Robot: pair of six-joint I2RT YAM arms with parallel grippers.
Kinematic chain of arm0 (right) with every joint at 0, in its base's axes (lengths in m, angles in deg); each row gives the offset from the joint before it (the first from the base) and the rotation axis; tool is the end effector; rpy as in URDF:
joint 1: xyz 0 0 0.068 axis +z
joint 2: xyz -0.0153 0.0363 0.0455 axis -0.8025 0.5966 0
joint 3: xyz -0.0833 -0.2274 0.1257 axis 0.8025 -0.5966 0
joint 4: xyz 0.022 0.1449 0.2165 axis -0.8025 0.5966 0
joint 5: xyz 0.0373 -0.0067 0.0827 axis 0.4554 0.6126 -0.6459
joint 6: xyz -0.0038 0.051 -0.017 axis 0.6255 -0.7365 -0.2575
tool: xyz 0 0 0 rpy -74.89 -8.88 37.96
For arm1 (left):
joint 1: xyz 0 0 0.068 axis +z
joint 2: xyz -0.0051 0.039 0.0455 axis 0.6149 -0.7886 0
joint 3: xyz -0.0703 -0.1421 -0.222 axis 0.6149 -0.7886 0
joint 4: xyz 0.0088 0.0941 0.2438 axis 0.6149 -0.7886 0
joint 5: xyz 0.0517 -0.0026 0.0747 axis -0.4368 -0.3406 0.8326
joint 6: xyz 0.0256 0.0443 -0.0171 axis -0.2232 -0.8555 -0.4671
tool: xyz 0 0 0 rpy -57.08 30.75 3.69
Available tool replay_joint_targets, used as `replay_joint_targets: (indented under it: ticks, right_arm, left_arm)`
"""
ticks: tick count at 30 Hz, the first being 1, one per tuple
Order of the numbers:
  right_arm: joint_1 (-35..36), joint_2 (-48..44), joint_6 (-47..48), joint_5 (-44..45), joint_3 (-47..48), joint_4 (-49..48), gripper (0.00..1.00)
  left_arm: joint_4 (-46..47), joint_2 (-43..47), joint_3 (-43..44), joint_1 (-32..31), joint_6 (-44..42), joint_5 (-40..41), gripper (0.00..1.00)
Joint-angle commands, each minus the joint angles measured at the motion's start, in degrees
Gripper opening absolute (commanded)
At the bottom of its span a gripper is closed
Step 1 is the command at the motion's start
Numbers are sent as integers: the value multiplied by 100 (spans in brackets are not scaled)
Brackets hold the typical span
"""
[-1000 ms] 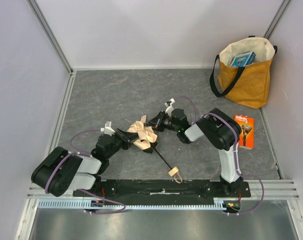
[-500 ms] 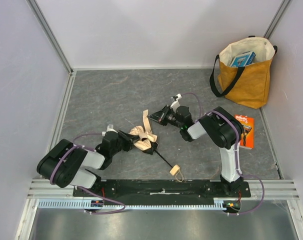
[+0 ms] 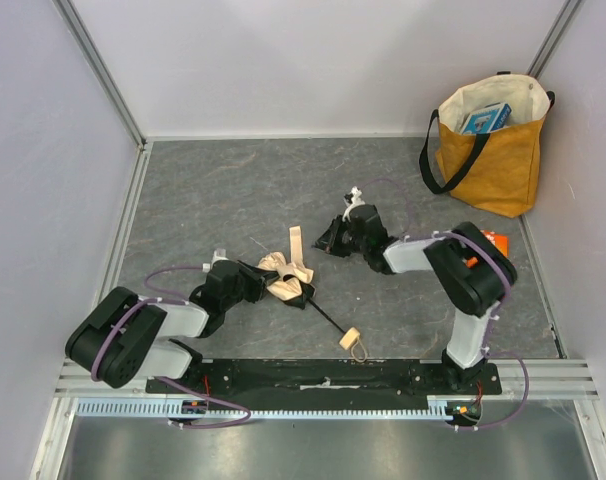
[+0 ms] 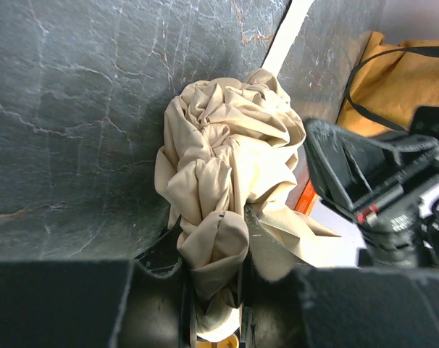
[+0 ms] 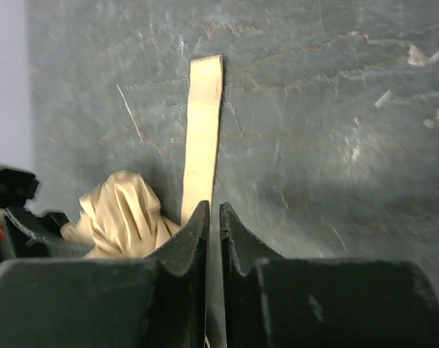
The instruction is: Put away the umbrella
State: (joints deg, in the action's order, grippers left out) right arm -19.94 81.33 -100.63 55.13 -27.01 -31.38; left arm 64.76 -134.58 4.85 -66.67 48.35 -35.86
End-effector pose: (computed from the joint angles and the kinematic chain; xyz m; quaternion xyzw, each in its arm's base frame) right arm 0.3040 0.2118 0.1215 0.0502 0.8474 0.4263 0.3126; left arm 0.1759 -0.0987 0.1084 -0.3871 0.7809 -0.4204 0.2524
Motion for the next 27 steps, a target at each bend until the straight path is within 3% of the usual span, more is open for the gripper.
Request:
replay_joint_targets:
  ticks: [1, 2, 4, 7, 11, 15, 17, 21, 27]
  right_arm:
    - [41, -1297, 2266, 496, 542, 3965, 24]
    - [58, -1473, 2460, 592, 542, 4503, 33]
    - [172, -1806, 2568, 715, 420, 5384, 39]
    - [462, -2754, 1946, 909, -168, 5817, 53]
    - [1181, -3679, 1312, 1997, -276, 7123, 56]
    - [2148, -3935, 364, 2464, -468, 7689, 45]
    - [2649, -4066, -295, 2850, -635, 7926, 27]
    - [3467, -4234, -1578, 3370, -933, 8174, 1]
    - [3925, -4015, -2468, 3414, -1005, 7866, 0]
  left_arm:
    - [-821, -220, -273, -10, -135, 362, 2]
    - [-821, -185, -282, -1, -144, 362, 2]
    - [-847, -115, -282, -10, -144, 362, 2]
    - [-891, -1, -256, -1, -144, 362, 2]
    - [-970, 123, -273, -10, -100, 362, 2]
    - [-1119, 202, -282, -1, -21, 371, 2]
    - [-1190, 219, -256, -10, 5, 397, 2]
    - [-1278, 228, -220, -10, 84, 406, 2]
    - [-1278, 219, -282, -10, 225, 415, 2]
